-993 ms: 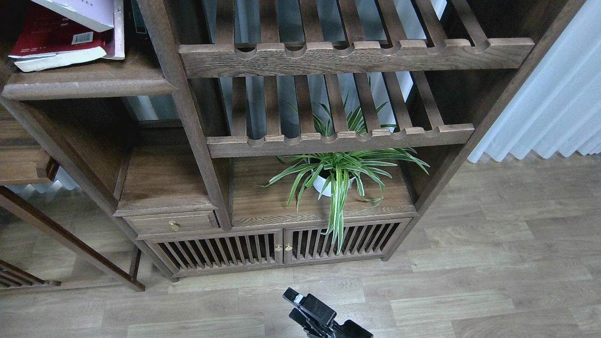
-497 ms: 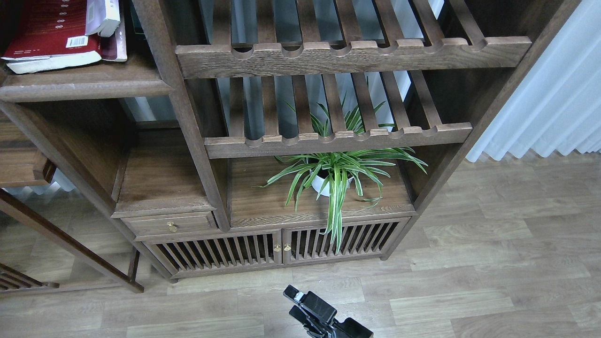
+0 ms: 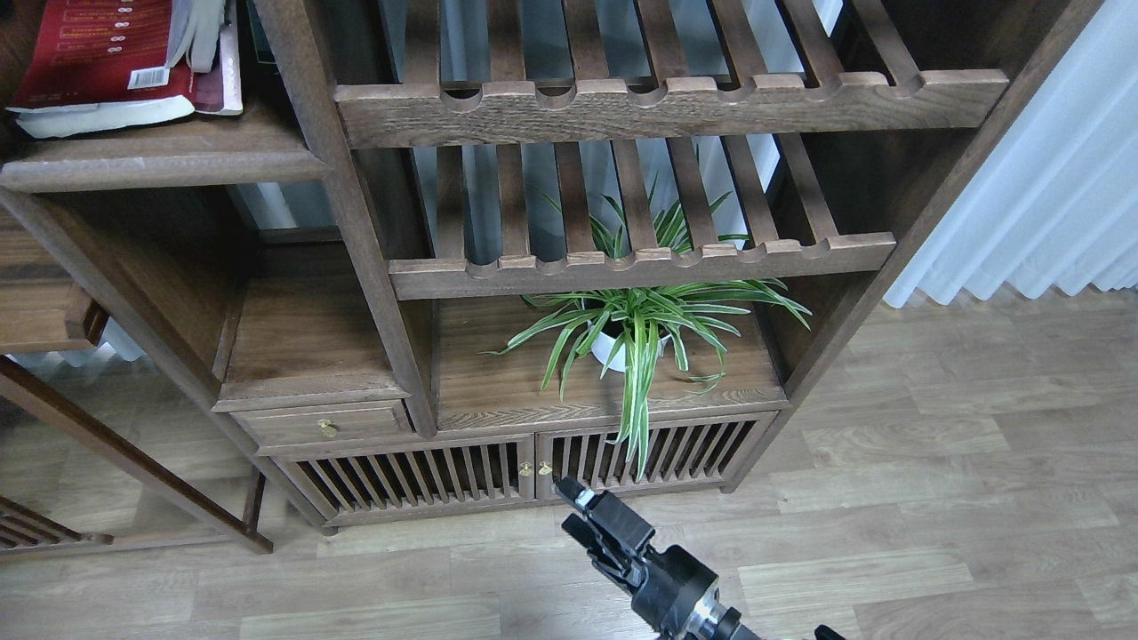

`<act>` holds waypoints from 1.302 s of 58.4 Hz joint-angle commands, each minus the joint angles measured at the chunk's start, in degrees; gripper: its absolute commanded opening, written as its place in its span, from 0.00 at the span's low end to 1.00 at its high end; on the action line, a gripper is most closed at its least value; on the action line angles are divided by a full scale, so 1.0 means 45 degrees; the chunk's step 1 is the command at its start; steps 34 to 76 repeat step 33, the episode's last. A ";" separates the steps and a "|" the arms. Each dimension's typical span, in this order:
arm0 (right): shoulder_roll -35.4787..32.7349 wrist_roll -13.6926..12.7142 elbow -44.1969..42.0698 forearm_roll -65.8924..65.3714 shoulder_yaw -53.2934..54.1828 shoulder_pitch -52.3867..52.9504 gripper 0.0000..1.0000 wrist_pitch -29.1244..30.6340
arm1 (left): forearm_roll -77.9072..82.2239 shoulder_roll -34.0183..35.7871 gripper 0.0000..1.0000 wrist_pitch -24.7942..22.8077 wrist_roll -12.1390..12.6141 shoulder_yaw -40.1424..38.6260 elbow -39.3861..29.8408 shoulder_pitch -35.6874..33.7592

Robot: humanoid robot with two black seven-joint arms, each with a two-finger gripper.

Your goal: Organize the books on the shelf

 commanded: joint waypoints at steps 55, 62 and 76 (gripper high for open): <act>0.0000 0.0024 0.0039 0.0001 0.0676 0.0357 0.98 0.0000 | 0.0271 -0.2914 0.90 0.0000 -0.0024 -0.1538 -0.1425 0.9135; 0.0000 0.0024 0.0039 0.0001 0.0676 0.0357 0.98 0.0000 | 0.0271 -0.2914 0.90 0.0000 -0.0024 -0.1538 -0.1425 0.9135; 0.0000 0.0024 0.0039 0.0001 0.0676 0.0357 0.98 0.0000 | 0.0271 -0.2914 0.90 0.0000 -0.0024 -0.1538 -0.1425 0.9135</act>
